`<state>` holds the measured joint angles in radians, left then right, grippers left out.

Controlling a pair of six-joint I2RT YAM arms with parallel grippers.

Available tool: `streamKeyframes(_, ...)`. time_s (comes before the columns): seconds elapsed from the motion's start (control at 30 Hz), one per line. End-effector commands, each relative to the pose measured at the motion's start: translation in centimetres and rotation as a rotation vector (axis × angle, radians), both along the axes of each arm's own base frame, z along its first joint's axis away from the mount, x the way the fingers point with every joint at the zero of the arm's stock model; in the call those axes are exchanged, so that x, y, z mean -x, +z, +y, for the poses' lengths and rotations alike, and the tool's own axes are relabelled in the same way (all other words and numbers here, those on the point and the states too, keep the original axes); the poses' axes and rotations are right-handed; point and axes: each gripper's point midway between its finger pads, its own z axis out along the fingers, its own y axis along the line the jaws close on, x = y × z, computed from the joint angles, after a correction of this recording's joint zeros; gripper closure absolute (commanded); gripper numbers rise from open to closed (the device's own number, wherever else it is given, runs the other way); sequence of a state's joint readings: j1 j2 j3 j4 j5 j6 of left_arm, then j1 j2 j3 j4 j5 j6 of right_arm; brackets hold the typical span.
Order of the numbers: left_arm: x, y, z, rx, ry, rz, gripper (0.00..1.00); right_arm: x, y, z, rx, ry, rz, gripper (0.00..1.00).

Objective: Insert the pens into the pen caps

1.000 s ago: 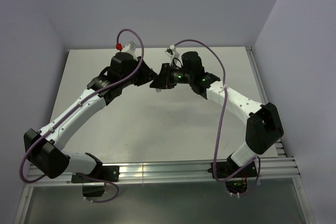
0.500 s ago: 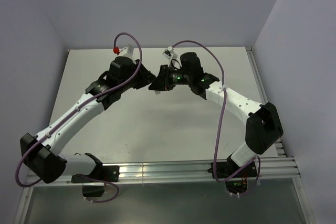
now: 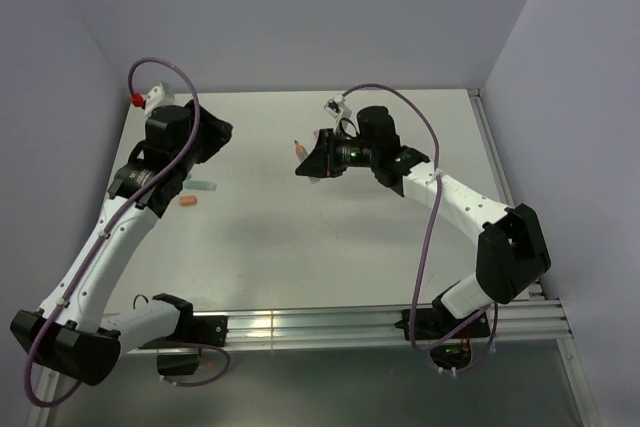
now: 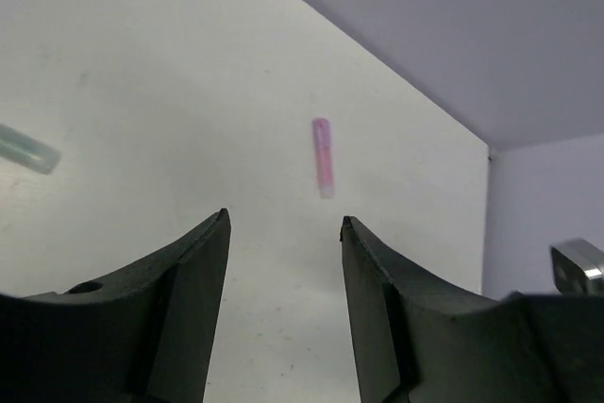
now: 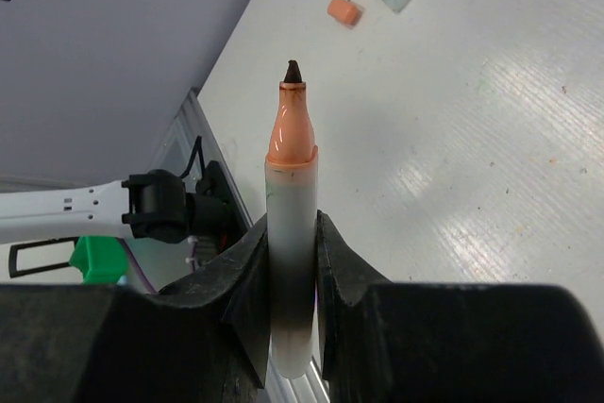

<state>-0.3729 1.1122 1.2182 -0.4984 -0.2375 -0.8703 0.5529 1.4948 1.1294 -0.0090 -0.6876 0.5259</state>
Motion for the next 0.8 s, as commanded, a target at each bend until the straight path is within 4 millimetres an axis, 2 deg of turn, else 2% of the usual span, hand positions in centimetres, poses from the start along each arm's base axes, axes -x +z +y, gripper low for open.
streamKeyframes(0.0, 0.3, -3.9, 3.7, -0.047, 0.112, 0.122, 0.44, 0.8, 2.0, -0.4, -0.039, 0.012, -0.066, 1.00)
streamKeyframes(0.1, 0.9, -7.9, 6.8, -0.024, 0.222, 0.247, 0.44, 1.3, 2.0, -0.4, -0.055, 0.026, -0.058, 1.00)
streamKeyframes(0.2, 2.0, -11.4, 9.9, 0.032, 0.404, 0.344, 0.42, 1.5, 1.2, -0.6, -0.049, 0.023, -0.042, 1.00)
streamKeyframes(0.27, 2.3, -12.9, 11.5, 0.095, 0.530, 0.374, 0.37, 1.6, 0.9, -0.6, -0.046, 0.025, -0.034, 1.00)
streamKeyframes(0.5, 2.0, -19.4, 13.3, 0.097, 0.702, 0.557, 0.44, 1.5, 0.7, -1.4, -0.069, 0.019, -0.029, 1.00)
streamKeyframes(0.6, 2.0, -21.8, 13.3, 0.112, 0.727, 0.623, 0.47, 1.4, 0.7, -1.7, -0.082, 0.015, -0.024, 1.00)
streamKeyframes(0.7, 1.4, -22.6, 14.0, 0.102, 0.760, 0.624, 0.50, 1.4, 0.9, -1.9, -0.087, 0.014, -0.027, 1.00)
streamKeyframes(0.77, 1.2, -22.3, 14.9, 0.048, 0.780, 0.617, 0.50, 1.5, 1.0, -2.0, -0.091, 0.015, -0.029, 1.00)
